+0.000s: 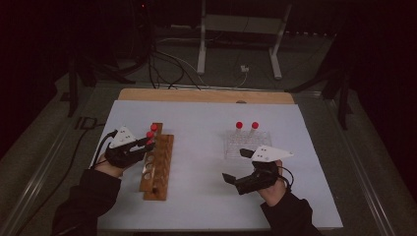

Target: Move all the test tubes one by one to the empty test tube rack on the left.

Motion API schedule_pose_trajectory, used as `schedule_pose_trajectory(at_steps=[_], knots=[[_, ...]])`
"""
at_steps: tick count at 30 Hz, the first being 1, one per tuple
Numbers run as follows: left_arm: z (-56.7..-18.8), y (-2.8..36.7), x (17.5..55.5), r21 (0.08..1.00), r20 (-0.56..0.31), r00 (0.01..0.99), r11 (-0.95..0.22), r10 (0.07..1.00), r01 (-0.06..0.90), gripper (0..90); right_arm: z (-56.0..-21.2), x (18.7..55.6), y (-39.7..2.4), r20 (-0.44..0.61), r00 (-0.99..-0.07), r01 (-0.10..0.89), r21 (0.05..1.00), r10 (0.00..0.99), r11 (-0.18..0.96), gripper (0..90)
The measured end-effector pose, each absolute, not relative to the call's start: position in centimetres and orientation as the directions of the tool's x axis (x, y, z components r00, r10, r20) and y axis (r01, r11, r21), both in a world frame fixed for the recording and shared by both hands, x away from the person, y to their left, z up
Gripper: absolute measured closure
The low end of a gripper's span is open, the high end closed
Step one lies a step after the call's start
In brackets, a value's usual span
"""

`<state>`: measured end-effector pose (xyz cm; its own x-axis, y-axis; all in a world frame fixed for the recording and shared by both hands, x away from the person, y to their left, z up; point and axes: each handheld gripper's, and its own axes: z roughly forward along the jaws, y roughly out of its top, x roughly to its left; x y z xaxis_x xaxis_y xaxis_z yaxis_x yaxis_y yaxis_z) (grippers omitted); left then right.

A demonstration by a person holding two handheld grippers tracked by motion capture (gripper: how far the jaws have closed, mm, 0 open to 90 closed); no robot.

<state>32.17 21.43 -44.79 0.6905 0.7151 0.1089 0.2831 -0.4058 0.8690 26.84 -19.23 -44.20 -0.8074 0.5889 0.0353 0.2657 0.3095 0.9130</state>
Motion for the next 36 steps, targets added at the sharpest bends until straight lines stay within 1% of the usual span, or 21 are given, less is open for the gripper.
schedule_pose_trajectory(at_steps=[4,5,6,10,12,14,15,17,19,20,22,30,36], knots=[[-44.7,21.5,32.1,0.870,0.089,0.705,-0.400,0.704,0.289,70.3,-44.1,26.8,-19.3,0.036,-0.807,0.263,0.915,0.589,0.305,0.0],[-44.6,21.5,32.1,0.872,0.076,0.712,-0.393,0.698,0.293,67.9,-44.1,26.8,-19.3,0.036,-0.807,0.263,0.915,0.589,0.305,0.0],[-44.5,21.5,32.0,0.874,0.080,0.709,-0.392,0.701,0.289,65.0,-44.0,26.8,-19.3,0.034,-0.807,0.262,0.915,0.590,0.306,0.0],[-43.7,21.5,31.3,0.881,0.068,0.719,-0.379,0.692,0.281,48.6,-43.9,26.9,-19.4,0.035,-0.806,0.260,0.917,0.590,0.302,0.0],[-43.1,21.4,30.8,0.886,0.065,0.724,-0.373,0.686,0.274,42.8,-43.7,26.9,-19.5,0.034,-0.804,0.259,0.918,0.593,0.299,0.0],[-42.6,21.3,30.3,0.894,0.065,0.736,-0.367,0.674,0.257,34.8,-43.6,26.9,-19.6,0.033,-0.804,0.256,0.921,0.594,0.295,0.0],[-42.3,21.2,30.1,0.897,0.065,0.739,-0.364,0.671,0.252,30.4,-43.5,27.0,-19.7,0.033,-0.802,0.256,0.921,0.597,0.293,0.0],[-41.8,21.0,29.6,0.900,0.061,0.745,-0.358,0.665,0.247,18.0,-43.3,27.1,-19.8,0.031,-0.798,0.254,0.922,0.601,0.291,0.0],[-41.4,20.7,29.0,0.906,0.048,0.753,-0.346,0.656,0.244,12.9,-43.1,27.3,-20.0,0.031,-0.796,0.254,0.924,0.604,0.287,0.0],[-41.3,20.6,28.8,0.905,0.044,0.759,-0.347,0.650,0.246,8.0,-43.0,27.3,-20.1,0.030,-0.792,0.254,0.924,0.609,0.286,0.0],[-41.1,20.3,28.3,0.911,0.032,0.774,-0.336,0.633,0.237,2.1,-42.7,27.5,-20.3,0.025,-0.789,0.251,0.925,0.614,0.285,0.0],[-41.6,19.3,26.4,0.929,0.024,0.817,-0.315,0.576,0.195,1.5,-42.2,28.7,-21.6,0.019,-0.750,0.261,0.927,0.661,0.269,0.0],[-42.2,18.5,25.6,0.933,0.010,0.840,-0.307,0.543,0.188,1.6,-42.4,29.8,-22.5,-0.002,-0.727,0.263,0.923,0.687,0.282,0.0]])
